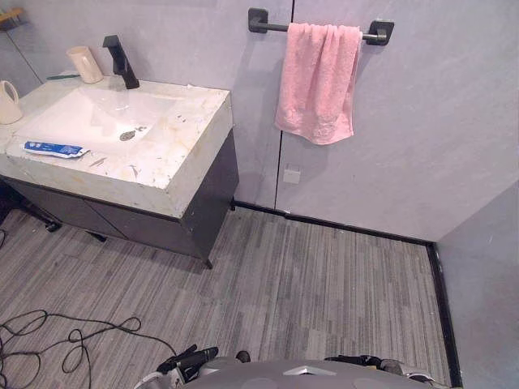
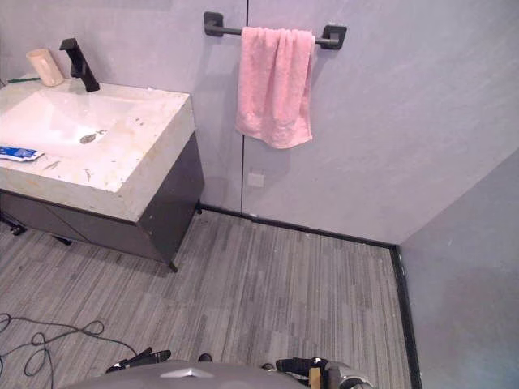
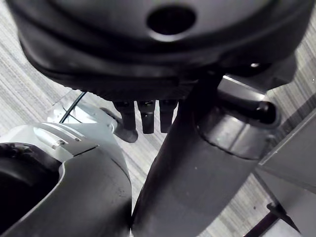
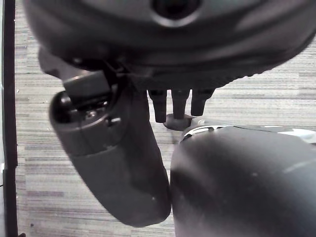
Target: Organize the bathroom.
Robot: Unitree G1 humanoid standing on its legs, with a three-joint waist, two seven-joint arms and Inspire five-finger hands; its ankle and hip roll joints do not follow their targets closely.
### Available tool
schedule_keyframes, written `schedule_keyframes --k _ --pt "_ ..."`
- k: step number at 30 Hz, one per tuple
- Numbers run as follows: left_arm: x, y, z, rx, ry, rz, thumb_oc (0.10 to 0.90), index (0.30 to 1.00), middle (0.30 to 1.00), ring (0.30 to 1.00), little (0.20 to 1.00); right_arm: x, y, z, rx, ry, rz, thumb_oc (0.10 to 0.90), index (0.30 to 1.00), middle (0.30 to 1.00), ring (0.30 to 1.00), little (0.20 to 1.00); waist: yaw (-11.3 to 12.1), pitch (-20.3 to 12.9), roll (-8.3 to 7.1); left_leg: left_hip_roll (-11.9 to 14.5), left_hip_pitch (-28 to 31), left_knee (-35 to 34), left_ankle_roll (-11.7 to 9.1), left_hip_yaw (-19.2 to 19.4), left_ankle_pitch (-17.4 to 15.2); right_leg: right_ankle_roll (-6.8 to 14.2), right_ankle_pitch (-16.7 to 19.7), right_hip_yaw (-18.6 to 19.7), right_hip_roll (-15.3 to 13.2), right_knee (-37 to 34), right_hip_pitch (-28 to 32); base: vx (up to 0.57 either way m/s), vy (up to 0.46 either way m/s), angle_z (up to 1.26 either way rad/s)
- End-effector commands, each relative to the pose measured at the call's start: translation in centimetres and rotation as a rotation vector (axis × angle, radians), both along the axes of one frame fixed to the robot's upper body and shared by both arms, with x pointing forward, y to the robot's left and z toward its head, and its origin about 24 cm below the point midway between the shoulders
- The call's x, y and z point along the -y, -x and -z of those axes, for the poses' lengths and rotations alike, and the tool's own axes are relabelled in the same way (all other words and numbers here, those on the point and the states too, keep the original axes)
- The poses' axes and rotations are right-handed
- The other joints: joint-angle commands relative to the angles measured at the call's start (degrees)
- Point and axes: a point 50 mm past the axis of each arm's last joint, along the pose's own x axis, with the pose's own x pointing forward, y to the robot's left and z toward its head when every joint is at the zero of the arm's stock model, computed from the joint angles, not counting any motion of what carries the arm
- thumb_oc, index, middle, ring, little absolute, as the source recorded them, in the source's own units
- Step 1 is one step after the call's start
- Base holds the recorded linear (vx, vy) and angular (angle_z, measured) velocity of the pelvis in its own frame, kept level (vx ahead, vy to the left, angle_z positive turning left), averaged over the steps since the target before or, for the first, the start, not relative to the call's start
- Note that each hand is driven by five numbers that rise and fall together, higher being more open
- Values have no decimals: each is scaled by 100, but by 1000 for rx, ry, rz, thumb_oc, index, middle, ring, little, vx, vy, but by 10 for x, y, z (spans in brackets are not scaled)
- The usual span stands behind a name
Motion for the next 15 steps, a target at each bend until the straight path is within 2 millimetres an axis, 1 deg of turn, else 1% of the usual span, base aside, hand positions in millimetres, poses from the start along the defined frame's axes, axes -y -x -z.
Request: schedule_keyframes --k 1,3,6,15 --pt "12 9 4 -96 60 37 800 900 900 900 900 7 42 1 -241 9 27 800 900 900 900 900 64 71 -4 -25 -127 83 -165 109 -291 341 -192 5 -57 204 -212 0 0 0" --pt "12 10 4 -108 62 37 800 900 900 900 900 6 45 1 -252 -23 33 800 900 900 900 900 64 64 2 -31 -120 87 -159 105 -294 337 -191 14 -55 199 -200 18 8 0" --pt "11 11 4 -124 62 35 800 900 900 900 900 6 45 1 -253 -19 19 800 900 900 900 900 59 53 8 -34 -113 97 -157 108 -298 338 -198 22 -62 208 -191 0 0 0" --pt "13 15 5 -165 75 12 800 900 900 900 900 5 40 2 -218 -17 0 800 900 900 900 900 37 42 17 -49 -109 108 -134 110 -316 336 -207 56 -70 231 -206 0 0 0"
